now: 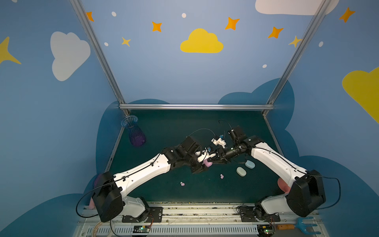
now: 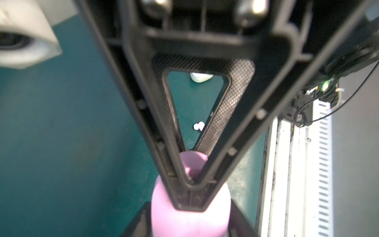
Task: Insert wireless bluetooth earbuds into charging case
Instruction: Pass the charging case.
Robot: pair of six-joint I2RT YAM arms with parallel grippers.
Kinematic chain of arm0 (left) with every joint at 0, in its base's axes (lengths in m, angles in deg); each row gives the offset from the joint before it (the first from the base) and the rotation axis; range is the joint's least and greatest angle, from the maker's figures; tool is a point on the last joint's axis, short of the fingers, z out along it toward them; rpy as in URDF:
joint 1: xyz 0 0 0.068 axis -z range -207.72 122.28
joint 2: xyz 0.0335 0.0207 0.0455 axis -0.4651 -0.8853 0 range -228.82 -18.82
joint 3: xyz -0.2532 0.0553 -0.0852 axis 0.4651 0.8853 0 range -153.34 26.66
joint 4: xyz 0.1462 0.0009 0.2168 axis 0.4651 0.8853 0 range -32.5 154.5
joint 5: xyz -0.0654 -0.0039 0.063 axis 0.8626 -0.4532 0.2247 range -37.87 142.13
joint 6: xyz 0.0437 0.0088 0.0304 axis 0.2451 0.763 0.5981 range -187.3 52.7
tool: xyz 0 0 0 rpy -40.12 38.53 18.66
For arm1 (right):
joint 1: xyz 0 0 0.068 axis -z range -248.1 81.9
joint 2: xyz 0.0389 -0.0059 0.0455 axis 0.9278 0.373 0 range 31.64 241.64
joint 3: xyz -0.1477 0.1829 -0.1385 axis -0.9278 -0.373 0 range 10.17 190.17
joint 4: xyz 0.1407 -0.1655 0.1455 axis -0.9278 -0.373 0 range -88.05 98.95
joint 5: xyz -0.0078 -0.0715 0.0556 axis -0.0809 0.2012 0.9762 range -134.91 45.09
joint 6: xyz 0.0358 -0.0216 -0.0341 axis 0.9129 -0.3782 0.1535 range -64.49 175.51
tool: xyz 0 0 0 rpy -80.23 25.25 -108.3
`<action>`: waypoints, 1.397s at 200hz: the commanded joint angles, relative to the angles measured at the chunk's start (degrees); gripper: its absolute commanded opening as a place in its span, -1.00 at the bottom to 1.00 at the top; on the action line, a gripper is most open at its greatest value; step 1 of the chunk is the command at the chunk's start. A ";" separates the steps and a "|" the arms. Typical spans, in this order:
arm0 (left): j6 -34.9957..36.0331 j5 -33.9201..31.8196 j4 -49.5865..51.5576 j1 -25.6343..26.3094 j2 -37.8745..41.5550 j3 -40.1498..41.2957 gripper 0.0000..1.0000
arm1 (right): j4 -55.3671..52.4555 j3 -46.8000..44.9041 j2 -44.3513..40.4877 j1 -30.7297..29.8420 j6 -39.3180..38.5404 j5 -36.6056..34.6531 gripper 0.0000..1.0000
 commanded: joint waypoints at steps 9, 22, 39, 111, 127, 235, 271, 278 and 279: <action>-0.60 -1.62 -1.80 0.11 2.92 1.12 0.68 | 0.09 -0.68 -1.67 0.34 0.35 -0.25 -0.53; -1.44 -3.08 -2.75 0.10 4.26 1.99 0.84 | 0.05 -1.04 -2.02 1.19 0.29 -0.61 -0.53; -4.43 -5.70 -5.15 0.10 6.65 3.75 1.00 | 0.14 -1.78 -3.03 3.00 0.37 -1.23 -0.55; -35.77 -7.62 -17.92 -0.78 10.13 8.99 1.00 | 19.84 -9.74 -10.93 12.24 14.10 -4.25 -0.58; -43.67 -9.91 -20.30 -1.17 9.20 8.89 1.00 | 25.49 -11.01 -11.79 12.50 18.05 -5.59 -0.59; -84.56 -1.79 -45.07 -7.20 5.87 13.10 0.93 | 52.31 -20.38 -22.76 8.93 34.52 -24.42 -0.58; -85.06 -3.06 -56.13 -6.35 3.95 15.13 0.89 | 61.62 -24.64 -24.87 5.04 40.53 -33.40 -0.58; -84.90 -3.67 -57.35 -6.18 3.57 15.31 0.88 | 62.83 -24.74 -24.82 4.50 41.01 -33.82 -0.58; -84.90 -3.72 -57.50 -6.16 3.50 15.31 0.87 | 62.99 -24.76 -24.80 4.43 41.08 -33.84 -0.58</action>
